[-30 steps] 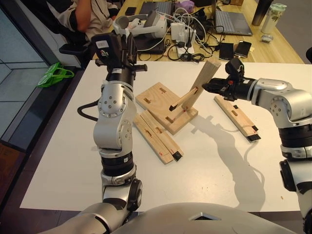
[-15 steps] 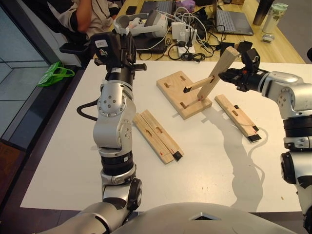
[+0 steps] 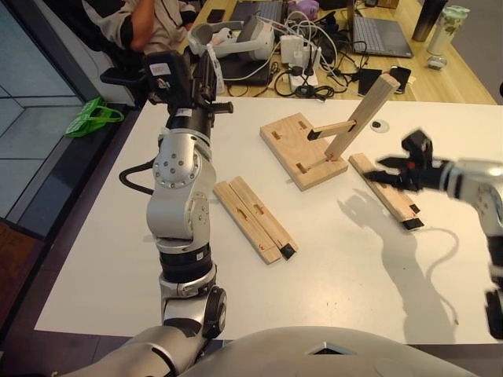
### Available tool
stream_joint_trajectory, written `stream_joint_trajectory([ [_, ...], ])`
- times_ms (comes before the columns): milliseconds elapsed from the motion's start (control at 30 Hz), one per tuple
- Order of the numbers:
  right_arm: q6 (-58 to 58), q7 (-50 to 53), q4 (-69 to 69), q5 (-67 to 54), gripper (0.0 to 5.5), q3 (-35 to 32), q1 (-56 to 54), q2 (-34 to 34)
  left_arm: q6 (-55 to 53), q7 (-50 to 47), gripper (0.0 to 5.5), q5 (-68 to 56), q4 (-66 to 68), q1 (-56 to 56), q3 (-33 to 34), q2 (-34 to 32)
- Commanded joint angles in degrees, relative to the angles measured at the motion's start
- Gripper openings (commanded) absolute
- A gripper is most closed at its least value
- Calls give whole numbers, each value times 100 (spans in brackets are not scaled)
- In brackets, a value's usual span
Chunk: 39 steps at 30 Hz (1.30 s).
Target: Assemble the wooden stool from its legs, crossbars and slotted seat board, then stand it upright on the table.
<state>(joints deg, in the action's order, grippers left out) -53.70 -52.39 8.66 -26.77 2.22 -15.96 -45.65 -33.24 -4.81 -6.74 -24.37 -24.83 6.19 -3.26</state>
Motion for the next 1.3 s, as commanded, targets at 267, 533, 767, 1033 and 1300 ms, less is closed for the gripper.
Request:
stream_joint_trajectory([
  [267,-311,1051,1880,-732,300,52,1039,1238,-5491,1603,155,-1645,-656,797,999,-1496],
  [533,-237,1824,2041,-665,300,638,1155,2144,-4930,2654,155,-1650,-678,1853,-272,-4036],
  [767,-208,1932,1695,-593,300,909,794,2359,-4036,2854,155,-1350,-19,1285,-1346,-3957],
  [1033,-277,1838,1499,-637,300,1091,588,2382,-3237,3278,155,-956,878,635,-2473,-3743],
  [1300,-294,1965,1362,-549,300,1314,392,2624,-2768,3607,155,-653,1510,321,-2873,-3570],
])
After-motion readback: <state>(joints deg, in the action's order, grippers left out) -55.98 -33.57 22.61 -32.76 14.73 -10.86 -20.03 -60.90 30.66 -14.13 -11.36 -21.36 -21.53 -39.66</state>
